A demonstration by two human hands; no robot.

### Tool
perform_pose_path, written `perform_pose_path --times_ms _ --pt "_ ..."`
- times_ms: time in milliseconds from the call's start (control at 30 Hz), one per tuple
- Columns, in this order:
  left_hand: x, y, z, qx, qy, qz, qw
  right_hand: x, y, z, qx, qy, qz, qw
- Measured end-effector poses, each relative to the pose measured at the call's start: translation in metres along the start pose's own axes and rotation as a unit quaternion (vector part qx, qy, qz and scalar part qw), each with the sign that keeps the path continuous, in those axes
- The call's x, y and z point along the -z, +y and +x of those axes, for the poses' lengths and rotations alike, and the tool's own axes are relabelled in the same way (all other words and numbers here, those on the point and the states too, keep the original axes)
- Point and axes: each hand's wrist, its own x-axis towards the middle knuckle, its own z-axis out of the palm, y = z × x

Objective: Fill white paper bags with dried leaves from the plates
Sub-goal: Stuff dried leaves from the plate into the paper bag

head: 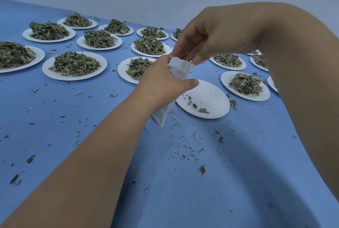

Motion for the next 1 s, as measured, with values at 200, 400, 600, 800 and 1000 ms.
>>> perform_pose_path --times_ms 200,400,600,800,1000 --pt "0.001 0.001 0.000 0.041 -0.030 0.033 0.998 -0.006 0.000 0.000 0.007 0.100 -0.060 0.993" --pt "0.000 -0.002 0.002 -0.001 0.004 0.042 0.999 -0.011 -0.001 0.005 0.012 0.084 -0.040 0.996" --pt "0.000 -0.003 0.003 -0.019 0.021 0.010 1.000 -0.011 0.009 0.008 -0.001 0.120 -0.008 0.993" --pt "-0.002 -0.003 0.001 -0.027 0.021 0.008 0.999 -0.017 0.010 0.006 -0.008 0.149 -0.033 0.988" --pt "0.001 -0.002 0.002 -0.026 0.051 -0.031 0.998 -0.024 0.008 -0.005 0.017 0.141 -0.008 0.990"
